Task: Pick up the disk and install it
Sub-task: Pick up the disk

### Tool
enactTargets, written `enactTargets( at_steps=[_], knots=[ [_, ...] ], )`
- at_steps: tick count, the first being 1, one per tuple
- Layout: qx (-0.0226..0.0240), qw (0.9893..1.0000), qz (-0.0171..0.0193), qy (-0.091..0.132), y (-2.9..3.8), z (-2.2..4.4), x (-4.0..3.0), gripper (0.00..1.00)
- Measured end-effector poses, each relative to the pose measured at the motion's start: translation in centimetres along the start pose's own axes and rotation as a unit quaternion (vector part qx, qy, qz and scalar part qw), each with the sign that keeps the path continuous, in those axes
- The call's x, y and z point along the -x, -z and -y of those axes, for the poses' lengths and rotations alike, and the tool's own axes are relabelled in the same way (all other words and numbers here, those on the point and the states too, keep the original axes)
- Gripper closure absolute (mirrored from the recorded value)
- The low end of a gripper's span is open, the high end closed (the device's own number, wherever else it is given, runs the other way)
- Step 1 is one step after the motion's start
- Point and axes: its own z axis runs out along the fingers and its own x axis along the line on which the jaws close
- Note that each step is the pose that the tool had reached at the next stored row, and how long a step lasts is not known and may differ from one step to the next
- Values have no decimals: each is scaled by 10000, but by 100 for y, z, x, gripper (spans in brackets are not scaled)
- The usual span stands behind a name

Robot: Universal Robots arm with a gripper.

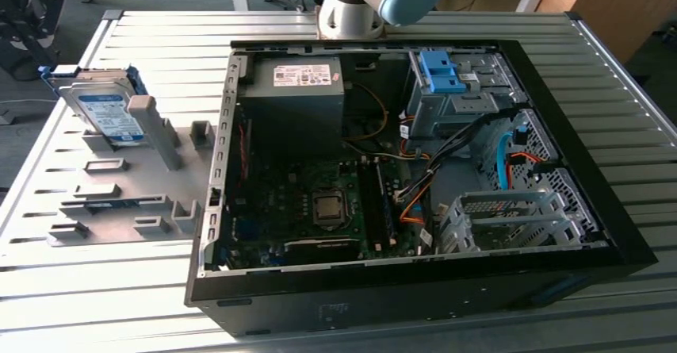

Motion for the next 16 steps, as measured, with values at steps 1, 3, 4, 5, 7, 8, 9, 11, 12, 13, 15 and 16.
enactTargets(
  at_steps=[1, 3, 4, 5, 7, 8, 9, 11, 12, 13, 15, 16],
  knots=[
    [0, 10000, 0, 26, 0, 0, 0, 89],
    [1, 10000, -1, 86, 0, 0, 0, 89],
    [1, 9999, -1, 114, 0, 0, 0, 89],
    [1, 9999, -1, 141, 0, 0, 0, 89],
    [2, 9998, -1, 197, 0, 0, 0, 89],
    [2, 9998, -2, 223, 0, 0, 0, 89],
    [2, 9997, -2, 248, 0, 0, 0, 89],
    [3, 9996, -2, 299, 0, 0, 0, 89],
    [3, 9995, -3, 324, 0, 0, 0, 89],
    [3, 9994, -3, 350, -1, 0, 0, 89],
    [4, 9992, -3, 401, -1, 0, 0, 89],
    [4, 9991, -3, 426, -1, 0, 0, 89]
  ],
)
